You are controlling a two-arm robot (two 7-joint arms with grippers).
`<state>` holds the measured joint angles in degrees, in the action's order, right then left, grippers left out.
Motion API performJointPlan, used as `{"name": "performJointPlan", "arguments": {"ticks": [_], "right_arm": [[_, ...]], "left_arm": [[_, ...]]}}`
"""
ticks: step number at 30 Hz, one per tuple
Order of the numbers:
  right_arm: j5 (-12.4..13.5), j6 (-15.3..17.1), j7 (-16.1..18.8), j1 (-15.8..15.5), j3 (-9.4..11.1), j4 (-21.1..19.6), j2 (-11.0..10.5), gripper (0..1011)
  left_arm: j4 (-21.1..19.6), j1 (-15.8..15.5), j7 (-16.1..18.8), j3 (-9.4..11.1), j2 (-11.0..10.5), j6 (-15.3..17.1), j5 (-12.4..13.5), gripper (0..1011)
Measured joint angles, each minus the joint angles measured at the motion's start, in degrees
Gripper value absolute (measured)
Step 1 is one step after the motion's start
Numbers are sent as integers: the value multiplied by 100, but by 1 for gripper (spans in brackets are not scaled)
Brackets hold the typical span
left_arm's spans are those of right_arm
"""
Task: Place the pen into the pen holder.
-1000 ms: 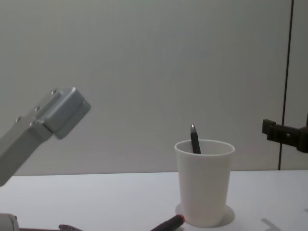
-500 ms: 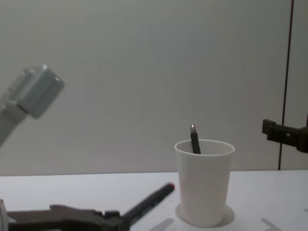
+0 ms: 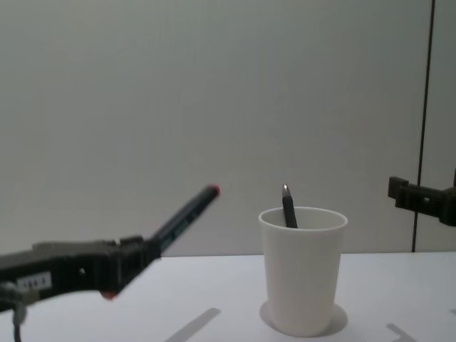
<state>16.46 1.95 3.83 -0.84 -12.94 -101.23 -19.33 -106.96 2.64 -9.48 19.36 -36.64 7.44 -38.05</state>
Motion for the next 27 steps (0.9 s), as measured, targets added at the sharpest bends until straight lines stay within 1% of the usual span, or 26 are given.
{"name": "performJointPlan", "arguments": {"ticks": [4,5,6,8,11,16,20,23,27], "right_arm": [[0,0,0,0,0,0,0,1001],[0,0,0,0,0,0,0,1001],[0,0,0,0,0,0,0,1001],[0,0,0,0,0,0,0,1001],[0,0,0,0,0,0,0,1001],[0,0,0,0,0,0,0,1001],[0,0,0,0,0,0,0,1001],[0,0,0,0,0,0,0,1001],[0,0,0,0,0,0,0,1001]], "left_arm": [[-44,56,44,-70,-47,-353,-114,174],[-44,56,44,-70,-47,-353,-114,173],[-58,66,45,-92,-55,-467,-142,173],[-68,69,44,-108,-58,-535,-161,174],[-87,57,-27,-143,-52,-722,-197,174],[-90,-14,-176,-158,4,-832,-191,173],[-85,-113,-350,-151,87,-872,-111,174],[-59,-216,-533,-121,186,-877,-4,174],[-28,-310,-687,-88,275,-877,107,174]]}}
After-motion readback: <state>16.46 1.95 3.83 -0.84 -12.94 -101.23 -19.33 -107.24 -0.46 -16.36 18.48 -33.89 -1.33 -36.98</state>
